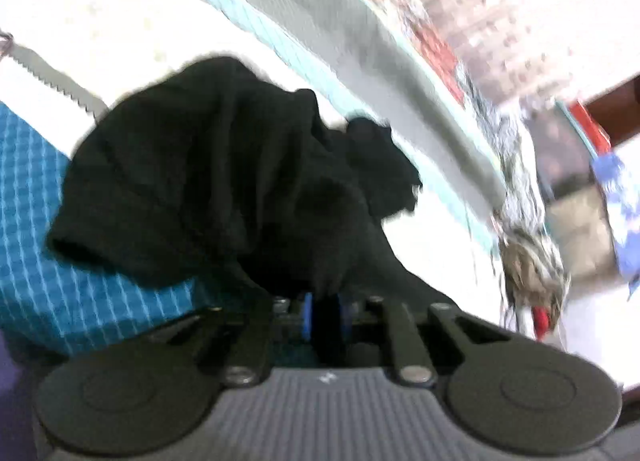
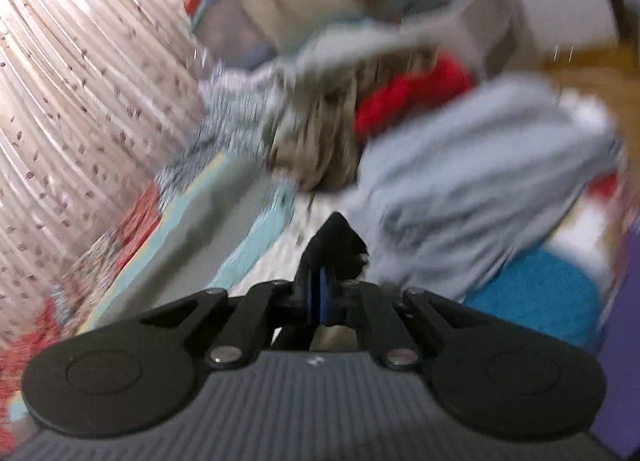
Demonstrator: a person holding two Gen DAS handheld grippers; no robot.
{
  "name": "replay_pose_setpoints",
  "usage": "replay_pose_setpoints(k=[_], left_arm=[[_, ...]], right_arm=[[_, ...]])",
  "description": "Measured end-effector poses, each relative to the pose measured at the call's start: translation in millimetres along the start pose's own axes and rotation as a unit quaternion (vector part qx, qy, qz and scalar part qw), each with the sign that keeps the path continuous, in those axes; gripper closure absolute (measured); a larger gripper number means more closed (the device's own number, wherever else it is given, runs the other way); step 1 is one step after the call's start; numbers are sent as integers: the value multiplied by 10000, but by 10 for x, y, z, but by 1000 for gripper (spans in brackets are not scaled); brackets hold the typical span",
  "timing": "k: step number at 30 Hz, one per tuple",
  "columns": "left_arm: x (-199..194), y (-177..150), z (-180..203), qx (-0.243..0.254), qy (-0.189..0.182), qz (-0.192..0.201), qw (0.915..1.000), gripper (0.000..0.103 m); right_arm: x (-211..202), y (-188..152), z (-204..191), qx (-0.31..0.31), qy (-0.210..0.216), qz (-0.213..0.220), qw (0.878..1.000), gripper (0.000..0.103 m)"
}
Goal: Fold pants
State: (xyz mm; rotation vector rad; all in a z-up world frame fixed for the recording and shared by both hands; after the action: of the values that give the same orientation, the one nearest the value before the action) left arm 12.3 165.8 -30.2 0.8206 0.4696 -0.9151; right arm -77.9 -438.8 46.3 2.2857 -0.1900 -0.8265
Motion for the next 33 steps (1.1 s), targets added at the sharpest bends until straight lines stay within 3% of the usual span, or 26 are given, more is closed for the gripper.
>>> replay_pose_setpoints(k=[1,3,5,8,12,18,20,23,24,26,27,30,33], left_arm=[[55,-63,23,103,237,-150,9996,49],[192,-205,44,462,709,-455,9954,27],[260,-367,14,624,787,-689,9926,29],[164,-516,-95,552,547,-721,9944,28],[-100,-449,-354,240,625,-137,9977,18],[-173,-223,-845,-743,840,374,9930,11],[-113,-162,-932,-911,827,479,9912,7],[-77,-50,-1085,-1299,483,699,9879,4],[-58,-13,-1122,-1387,386,795,9864,6],[-22,74,-1166,-1429,327,926,9849,50],[-24,117,-1175,-1374,235,906,9861,87],[-102,169,-1103,-1167,-14,1082,9873,90],[-313,133,-873,-308,-44,1341,9905,90]], right_arm=[[-16,-12,13,-221,-215,76,9995,95],[24,-50,47,-525,-803,78,9954,80],[3,-100,136,-372,-1081,89,9934,59],[-105,-128,249,-121,-1282,267,9913,59],[-145,-142,187,-42,-1365,549,9891,59],[-243,-299,-395,-629,-700,776,9925,59],[-234,-430,-645,-928,-116,428,9947,59],[-171,-710,-1072,-1561,725,-375,9844,59],[-145,-805,-1185,-1675,955,-634,9792,58],[-50,-999,-1400,-1813,1351,-1212,9665,58],[24,-1088,-1505,-1861,1450,-1456,9608,58],[282,-1325,-1892,-2119,1483,-1978,9455,58],[524,-1534,-2368,-2647,1658,-2133,9257,58]])
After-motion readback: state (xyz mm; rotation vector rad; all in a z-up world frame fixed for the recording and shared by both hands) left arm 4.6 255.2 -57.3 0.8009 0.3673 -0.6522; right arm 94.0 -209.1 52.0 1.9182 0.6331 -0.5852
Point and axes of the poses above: each gripper's, at about its wrist camera, not at the fingertips, and x roughly the way its jaws point, z to its right, y to its top, the point moved 2 cm from there along x, roughly the way its jaws point, and after that the axes turned 5 degrees about x, right-handed, at the moved point
